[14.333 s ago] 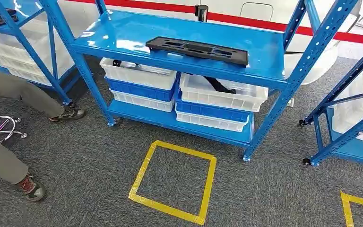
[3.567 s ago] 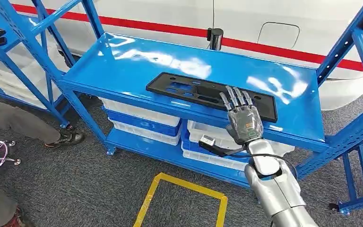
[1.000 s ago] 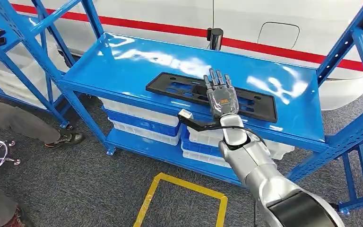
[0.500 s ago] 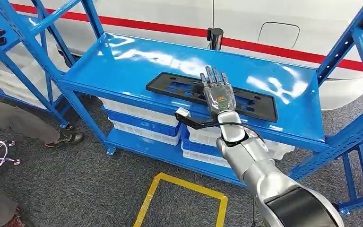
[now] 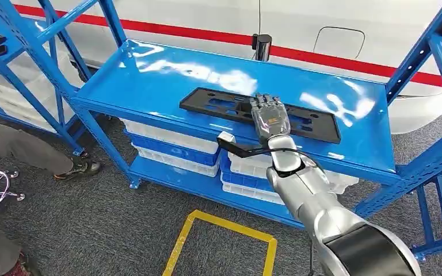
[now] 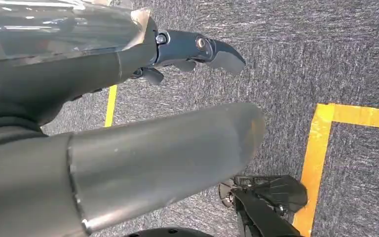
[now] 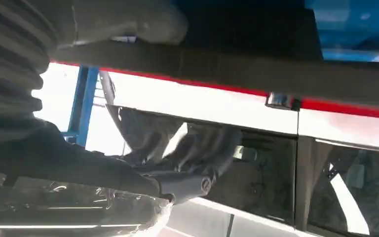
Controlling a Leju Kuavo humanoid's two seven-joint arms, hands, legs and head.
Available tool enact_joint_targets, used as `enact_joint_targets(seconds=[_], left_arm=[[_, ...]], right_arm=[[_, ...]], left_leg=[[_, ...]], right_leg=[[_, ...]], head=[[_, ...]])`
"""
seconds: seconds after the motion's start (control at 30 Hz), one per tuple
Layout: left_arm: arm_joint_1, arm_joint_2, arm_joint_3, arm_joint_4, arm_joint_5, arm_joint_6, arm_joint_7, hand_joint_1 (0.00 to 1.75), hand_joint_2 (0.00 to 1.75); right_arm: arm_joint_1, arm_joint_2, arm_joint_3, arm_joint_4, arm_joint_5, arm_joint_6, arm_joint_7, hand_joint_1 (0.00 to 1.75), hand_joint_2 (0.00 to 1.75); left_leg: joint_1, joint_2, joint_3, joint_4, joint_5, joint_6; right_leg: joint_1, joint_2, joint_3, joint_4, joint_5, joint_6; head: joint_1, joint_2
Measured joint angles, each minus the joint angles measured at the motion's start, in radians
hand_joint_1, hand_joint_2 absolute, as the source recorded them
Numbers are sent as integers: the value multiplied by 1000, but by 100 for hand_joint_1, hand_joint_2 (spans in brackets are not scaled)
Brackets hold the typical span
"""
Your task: Take the parts from the cabinet and place them on the table.
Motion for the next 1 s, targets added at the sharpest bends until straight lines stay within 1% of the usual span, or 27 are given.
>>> enact_joint_targets(seconds=[0.1,0.2,0.23,0.33,0.43,0.47,0.53,0.57,0.6,0.73,0.77,0.83,0.87,0.93,1.0], left_arm=[[0,0,1,0,0,-2,-5,0,0],[0,0,4,0,0,5,-46,0,0],[0,-1,8,0,0,12,-60,0,175],[-1,-6,19,0,3,50,-121,0,175],[-2,-12,33,-1,10,106,-196,0,175],[-2,-14,35,-2,8,141,-229,0,0],[-3,-20,50,-2,23,195,-292,0,0],[-4,-22,56,-2,23,212,-302,0,175],[-5,-24,60,-2,23,219,-308,0,0],[-7,-26,71,-2,20,215,-332,0,0],[-7,-26,72,-2,19,212,-335,0,175],[-8,-26,74,-2,19,210,-336,0,175],[-9,-26,75,-2,20,205,-334,0,0],[-9,-26,79,-2,20,201,-335,0,0],[-9,-26,84,-2,11,213,-338,0,0]], right_arm=[[0,-5,-2,7,0,-3,-4,175,175],[0,-11,-9,12,0,-5,-10,175,175],[-1,-13,-10,12,0,-8,-11,175,175],[-2,-17,-22,14,0,-12,-23,175,175],[-2,-20,-27,15,0,-18,-29,175,175],[-2,-22,-27,15,0,-21,-31,175,175],[-2,-24,-27,16,0,-27,-34,175,175],[-3,-26,-27,16,0,-28,-37,175,175],[-3,-26,-27,17,0,-28,-39,175,175],[-3,-27,-26,17,0,-30,-42,175,175],[-3,-27,-26,17,0,-31,-42,175,175],[-3,-28,-26,18,0,-32,-44,175,175],[-3,-28,-26,18,0,-35,-44,175,175],[-4,-28,-26,18,0,-48,-45,175,175],[-7,-27,-26,17,0,-73,-49,175,175]], left_leg=[[0,0,0,0,0,0],[0,0,0,0,0,0],[0,0,0,0,0,0],[0,0,0,0,0,0],[0,0,0,0,0,0],[0,0,0,0,0,0],[0,0,1,0,0,0],[0,0,1,0,0,0],[0,0,1,0,0,0],[0,0,1,0,0,0],[0,0,1,0,0,0],[0,0,1,0,0,0],[0,0,1,0,0,0],[0,0,1,0,0,0],[0,0,1,0,0,0]], right_leg=[[0,0,0,0,0,0],[0,0,0,0,0,0],[0,0,0,0,0,0],[0,0,0,0,0,0],[0,0,0,0,0,0],[0,0,0,0,0,0],[0,0,0,0,0,0],[0,0,1,0,0,0],[0,0,1,0,0,0],[0,0,1,0,0,0],[0,0,1,0,0,0],[0,0,1,0,0,0],[0,0,1,0,0,0],[0,0,1,0,0,0],[0,0,1,0,0,0]], head=[[0,0],[0,0],[0,0],[0,0],[0,0],[0,0],[0,0],[0,0],[0,0],[0,0],[0,0],[0,0],[0,0],[0,0],[0,0]])
